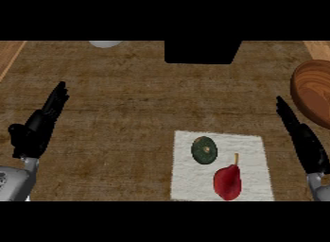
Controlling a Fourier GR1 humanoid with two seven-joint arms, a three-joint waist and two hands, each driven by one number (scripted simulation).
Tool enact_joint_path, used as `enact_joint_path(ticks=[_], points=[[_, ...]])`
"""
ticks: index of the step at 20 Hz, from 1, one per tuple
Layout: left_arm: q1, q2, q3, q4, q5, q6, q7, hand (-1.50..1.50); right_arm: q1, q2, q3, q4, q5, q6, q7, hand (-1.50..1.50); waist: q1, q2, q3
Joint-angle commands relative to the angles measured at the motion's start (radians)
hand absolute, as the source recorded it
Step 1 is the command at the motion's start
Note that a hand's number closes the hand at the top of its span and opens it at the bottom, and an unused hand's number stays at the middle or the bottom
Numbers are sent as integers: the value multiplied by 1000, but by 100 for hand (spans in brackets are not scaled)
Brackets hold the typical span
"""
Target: Pick the pear from the placemat and place it in the bowl
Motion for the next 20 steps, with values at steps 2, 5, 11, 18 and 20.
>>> enact_joint_path(ticks=[2, 5, 11, 18, 20], points=[[22, -29, 17, -97, 8, 32, 49, 0, 26, 137, 66, -95, 101, -206, 152, 150, -10, 4, 14], [16, -116, -16, -85, -1, 82, 24, 0, 73, 285, 164, -136, 175, -401, 292, 150, -17, 2, 11], [15, -140, -9, -90, 35, 87, 63, 0, 150, 360, 20, -97, 361, -841, 149, -150, -79, -15, 15], [43, -178, -55, -140, -9, 123, 58, 0, 320, 576, 223, -206, 711, -1125, 28, -150, -37, -1, 10], [14, -180, -70, -141, -26, 134, 101, 0, 398, 579, 196, -204, 814, -1121, 82, -150, -45, 4, 8]])
